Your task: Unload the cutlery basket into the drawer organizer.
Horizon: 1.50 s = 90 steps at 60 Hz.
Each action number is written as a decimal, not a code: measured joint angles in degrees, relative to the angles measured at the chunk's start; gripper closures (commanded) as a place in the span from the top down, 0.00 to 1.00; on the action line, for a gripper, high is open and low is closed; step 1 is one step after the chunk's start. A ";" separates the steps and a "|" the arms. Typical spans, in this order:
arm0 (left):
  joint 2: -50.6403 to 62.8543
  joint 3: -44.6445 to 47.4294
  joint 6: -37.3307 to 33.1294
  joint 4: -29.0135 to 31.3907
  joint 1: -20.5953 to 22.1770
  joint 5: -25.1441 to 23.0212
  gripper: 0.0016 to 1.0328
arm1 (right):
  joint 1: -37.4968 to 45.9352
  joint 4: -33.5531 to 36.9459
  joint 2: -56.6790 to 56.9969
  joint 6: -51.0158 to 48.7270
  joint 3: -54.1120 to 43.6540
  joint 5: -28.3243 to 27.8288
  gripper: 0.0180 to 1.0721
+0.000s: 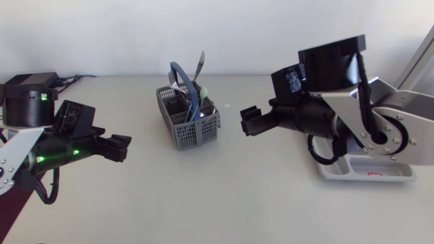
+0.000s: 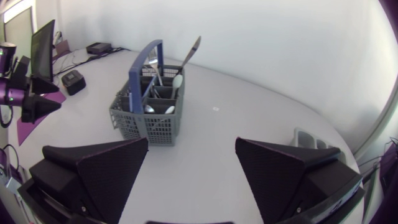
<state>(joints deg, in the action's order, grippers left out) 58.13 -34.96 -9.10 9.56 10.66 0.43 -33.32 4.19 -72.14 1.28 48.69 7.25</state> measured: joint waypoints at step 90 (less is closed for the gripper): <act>7.76 -0.28 -3.19 -10.25 6.25 -3.17 0.89 | -6.32 11.02 -37.83 -0.37 41.22 -5.01 0.16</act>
<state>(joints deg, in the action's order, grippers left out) 65.89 -35.24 -12.29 -0.69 16.91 -2.74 -39.64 15.20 -109.97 0.91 89.91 2.24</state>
